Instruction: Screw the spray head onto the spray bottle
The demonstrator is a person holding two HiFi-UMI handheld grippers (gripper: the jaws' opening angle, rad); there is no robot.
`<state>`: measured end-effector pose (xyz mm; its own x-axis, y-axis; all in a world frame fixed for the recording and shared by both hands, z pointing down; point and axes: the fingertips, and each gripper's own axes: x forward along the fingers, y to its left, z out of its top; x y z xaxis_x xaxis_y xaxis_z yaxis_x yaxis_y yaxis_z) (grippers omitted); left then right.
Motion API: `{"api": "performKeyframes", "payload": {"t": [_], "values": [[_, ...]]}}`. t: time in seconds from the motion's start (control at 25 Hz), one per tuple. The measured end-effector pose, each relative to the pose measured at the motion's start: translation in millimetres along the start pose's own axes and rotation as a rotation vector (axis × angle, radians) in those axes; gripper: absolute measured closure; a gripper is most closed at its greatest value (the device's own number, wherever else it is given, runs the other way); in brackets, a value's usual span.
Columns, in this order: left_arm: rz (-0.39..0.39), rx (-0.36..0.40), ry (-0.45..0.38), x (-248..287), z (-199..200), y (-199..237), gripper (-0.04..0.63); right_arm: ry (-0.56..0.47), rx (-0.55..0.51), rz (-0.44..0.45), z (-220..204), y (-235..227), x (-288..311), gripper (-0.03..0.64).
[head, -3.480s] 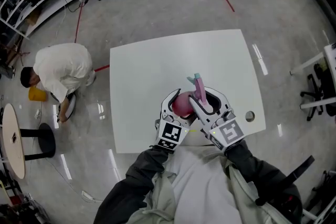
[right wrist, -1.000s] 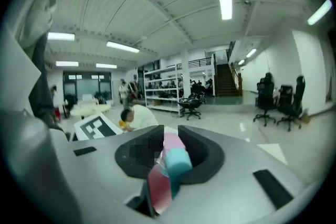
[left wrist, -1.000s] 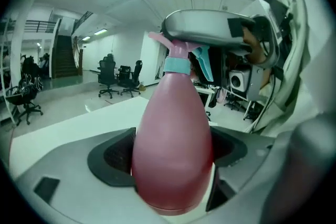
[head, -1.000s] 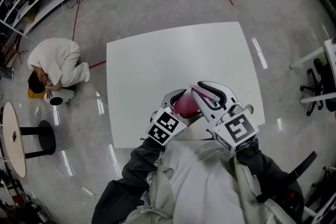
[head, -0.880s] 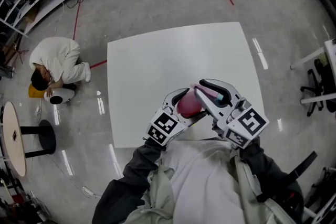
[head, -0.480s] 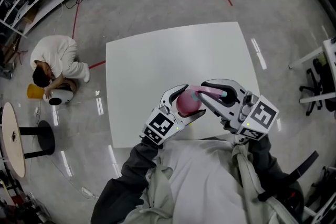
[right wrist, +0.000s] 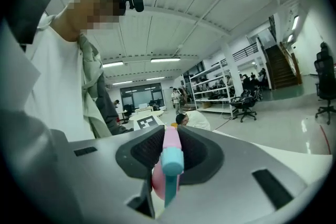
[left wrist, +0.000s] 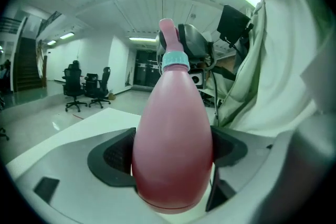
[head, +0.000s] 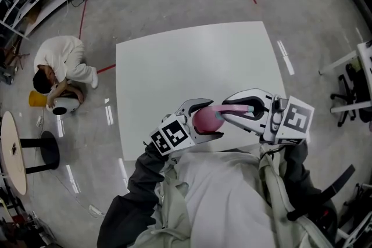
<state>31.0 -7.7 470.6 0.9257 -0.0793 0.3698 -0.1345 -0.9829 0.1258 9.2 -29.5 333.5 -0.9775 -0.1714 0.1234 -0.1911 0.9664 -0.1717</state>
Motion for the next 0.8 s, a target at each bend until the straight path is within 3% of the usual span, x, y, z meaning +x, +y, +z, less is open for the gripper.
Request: {"api": "performKeyframes", "payload": {"t": [0.28,0.4,0.52,0.64,0.72,0.8], "values": [[-0.184,-0.047,-0.028,6,5,-30,0.167,0.011,0.061,0.161,-2,14,-8,0.549],[-0.170,-0.041,-0.056,9,10,-27,0.167,-0.003,0.071,0.132,3,13,-5,0.549],[-0.051,-0.062,-0.019,15,4,-11,0.167,0.022,0.138,0.014,-4,-4,-4,0.549],[0.122,-0.048,0.092,22,-15,9,0.168,0.100,0.222,-0.241,-21,-32,-6,0.549],[0.203,-0.098,0.047,22,-5,19,0.169,0.000,0.325,-0.412,-17,-51,-12,0.548],[0.209,-0.155,-0.051,24,13,19,0.169,-0.134,0.364,-0.451,-5,-56,-19,0.548]]}}
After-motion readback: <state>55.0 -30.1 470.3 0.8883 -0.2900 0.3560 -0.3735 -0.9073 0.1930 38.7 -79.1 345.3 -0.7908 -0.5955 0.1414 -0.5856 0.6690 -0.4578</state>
